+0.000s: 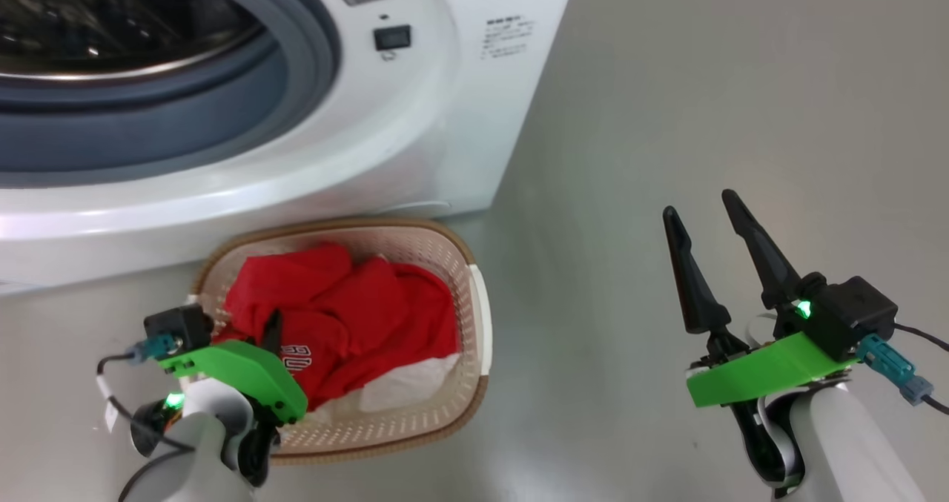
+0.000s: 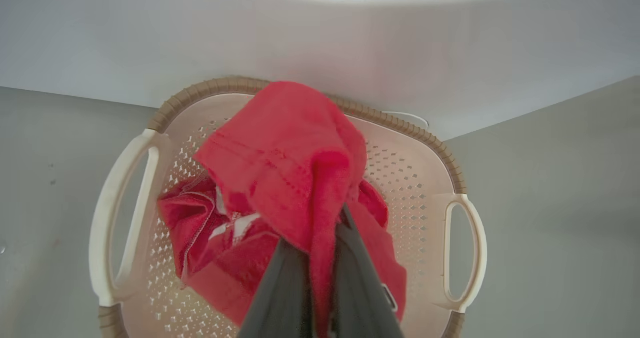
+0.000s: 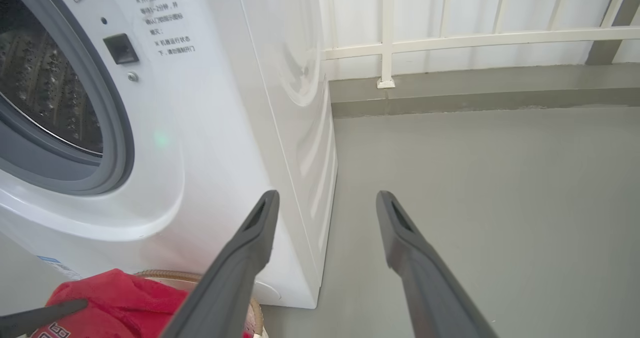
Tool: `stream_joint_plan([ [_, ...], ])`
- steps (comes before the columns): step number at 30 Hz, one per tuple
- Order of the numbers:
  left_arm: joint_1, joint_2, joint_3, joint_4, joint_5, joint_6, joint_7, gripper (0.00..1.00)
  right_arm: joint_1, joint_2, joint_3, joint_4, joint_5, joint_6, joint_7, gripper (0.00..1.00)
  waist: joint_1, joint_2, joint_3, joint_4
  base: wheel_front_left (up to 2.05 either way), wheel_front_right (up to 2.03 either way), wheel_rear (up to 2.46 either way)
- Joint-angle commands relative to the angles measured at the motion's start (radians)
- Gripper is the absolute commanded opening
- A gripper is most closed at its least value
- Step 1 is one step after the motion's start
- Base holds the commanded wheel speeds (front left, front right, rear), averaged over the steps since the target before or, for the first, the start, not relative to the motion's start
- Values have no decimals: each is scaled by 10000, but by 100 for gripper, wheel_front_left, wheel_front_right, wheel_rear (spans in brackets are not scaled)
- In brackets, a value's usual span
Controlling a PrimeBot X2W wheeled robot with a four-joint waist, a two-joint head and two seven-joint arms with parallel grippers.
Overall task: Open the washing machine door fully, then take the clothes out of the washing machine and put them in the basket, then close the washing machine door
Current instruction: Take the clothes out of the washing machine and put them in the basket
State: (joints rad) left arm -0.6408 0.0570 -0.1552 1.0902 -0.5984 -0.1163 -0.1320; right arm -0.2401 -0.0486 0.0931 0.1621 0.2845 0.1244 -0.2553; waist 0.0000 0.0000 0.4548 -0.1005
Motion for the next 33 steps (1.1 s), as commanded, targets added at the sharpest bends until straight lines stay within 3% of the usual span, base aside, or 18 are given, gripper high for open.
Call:
stream_joint_plan([
  [1,-183,352,157,126,30,-80,15,0,-169,-16,272,-197,70,63,-65,100,0,0,477,-362,0,0,0],
  [11,-1093,453,-99,1651,-254,-135,663,2,-609,-16,496,-125,487,63,-65,100,0,0,1176,-755,0,0,0],
  [13,-1127,424,-22,1721,-398,-137,664,35,-612,-16,528,-45,586,63,-65,100,0,0,1165,-742,0,0,0],
  [14,-1137,400,-37,1743,-419,-138,632,70,-611,-16,534,12,616,63,-65,100,0,0,1140,-729,0,0,0],
  [15,-1137,400,-37,1743,-419,-138,632,70,-611,-16,534,12,616,63,-65,100,0,0,1140,-729,0,0,0],
  [16,-1143,371,-85,1748,-417,-139,556,97,-608,-16,537,81,595,63,-65,100,0,0,1104,-706,0,0,0],
  [17,-1151,345,-112,1722,-444,-140,428,100,-610,-16,545,155,558,63,-65,100,0,0,1062,-685,0,0,0],
  [26,-744,170,-515,787,-768,-142,-1100,100,-540,-16,277,382,162,63,-65,100,0,0,296,-142,0,0,0],
  [33,76,321,-437,-590,-579,-143,-1291,100,-367,-16,243,410,41,63,-65,100,0,0,-509,311,0,0,0],
])
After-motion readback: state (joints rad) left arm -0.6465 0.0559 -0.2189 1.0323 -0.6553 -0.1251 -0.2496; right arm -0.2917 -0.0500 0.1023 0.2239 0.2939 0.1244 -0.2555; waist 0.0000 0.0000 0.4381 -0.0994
